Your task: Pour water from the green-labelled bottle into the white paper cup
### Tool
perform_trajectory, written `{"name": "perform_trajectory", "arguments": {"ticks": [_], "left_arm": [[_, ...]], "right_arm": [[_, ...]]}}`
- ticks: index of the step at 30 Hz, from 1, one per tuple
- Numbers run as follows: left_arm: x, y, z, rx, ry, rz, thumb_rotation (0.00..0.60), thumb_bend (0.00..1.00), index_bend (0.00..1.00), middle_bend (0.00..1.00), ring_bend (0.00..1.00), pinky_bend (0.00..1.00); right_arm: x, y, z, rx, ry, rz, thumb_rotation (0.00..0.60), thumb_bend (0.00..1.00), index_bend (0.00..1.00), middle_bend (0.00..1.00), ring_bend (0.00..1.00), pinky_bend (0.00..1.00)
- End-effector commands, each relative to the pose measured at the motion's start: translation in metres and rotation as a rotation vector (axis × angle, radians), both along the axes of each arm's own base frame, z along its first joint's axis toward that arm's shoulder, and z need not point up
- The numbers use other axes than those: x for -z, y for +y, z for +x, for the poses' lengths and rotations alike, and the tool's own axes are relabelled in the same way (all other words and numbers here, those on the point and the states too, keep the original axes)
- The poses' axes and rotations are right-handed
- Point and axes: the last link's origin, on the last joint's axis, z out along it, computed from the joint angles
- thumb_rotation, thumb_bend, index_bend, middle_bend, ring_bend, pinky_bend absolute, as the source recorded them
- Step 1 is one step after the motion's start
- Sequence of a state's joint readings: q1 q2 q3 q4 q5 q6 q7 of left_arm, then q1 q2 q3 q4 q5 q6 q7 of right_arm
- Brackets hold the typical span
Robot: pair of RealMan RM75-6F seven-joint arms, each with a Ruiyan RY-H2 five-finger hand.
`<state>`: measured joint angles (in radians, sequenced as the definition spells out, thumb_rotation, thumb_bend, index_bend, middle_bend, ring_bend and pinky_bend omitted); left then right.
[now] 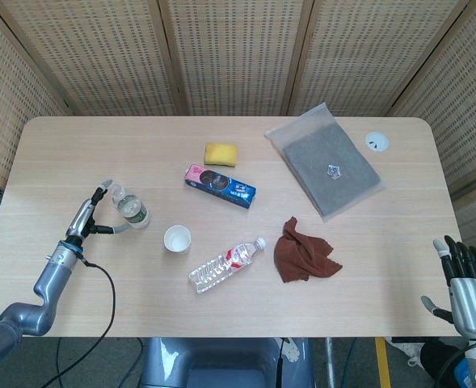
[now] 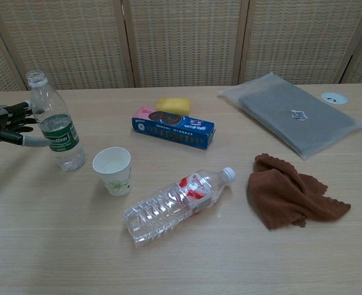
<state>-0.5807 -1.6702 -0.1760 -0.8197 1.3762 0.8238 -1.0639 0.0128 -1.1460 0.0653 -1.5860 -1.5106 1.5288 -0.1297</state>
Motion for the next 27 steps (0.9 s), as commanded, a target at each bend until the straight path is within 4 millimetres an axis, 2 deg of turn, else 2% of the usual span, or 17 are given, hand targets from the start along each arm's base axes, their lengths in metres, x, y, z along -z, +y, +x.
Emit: {"name": "perform_trajectory", "arguments": {"ticks": [1,12,22,27], "left_arm": [[0.011,0.002,0.005,0.017,-0.023,0.004,0.600,0.11,0.00,0.00,0.00,0.00],[0.036,0.010,0.016,0.021,-0.089,0.023,0.600,0.11,0.00,0.00,0.00,0.00],[0.046,0.012,0.019,0.011,-0.114,0.021,0.600,0.12,0.00,0.00,0.00,0.00],[0.047,0.015,0.021,-0.003,-0.129,0.051,0.600,0.19,0.10,0.07,0.00,0.00]], "right_arm": [[0.000,-0.001,-0.001,0.002,-0.002,0.002,0.600,0.00,0.00,0.00,0.00,0.00],[0.002,-0.004,-0.004,0.020,0.000,0.007,0.600,0.00,0.00,0.00,0.00,0.00],[0.001,-0.006,-0.007,0.030,-0.002,0.004,0.600,0.00,0.00,0.00,0.00,0.00],[0.001,-0.007,-0.009,0.036,-0.005,0.005,0.600,0.00,0.00,0.00,0.00,0.00]]}}
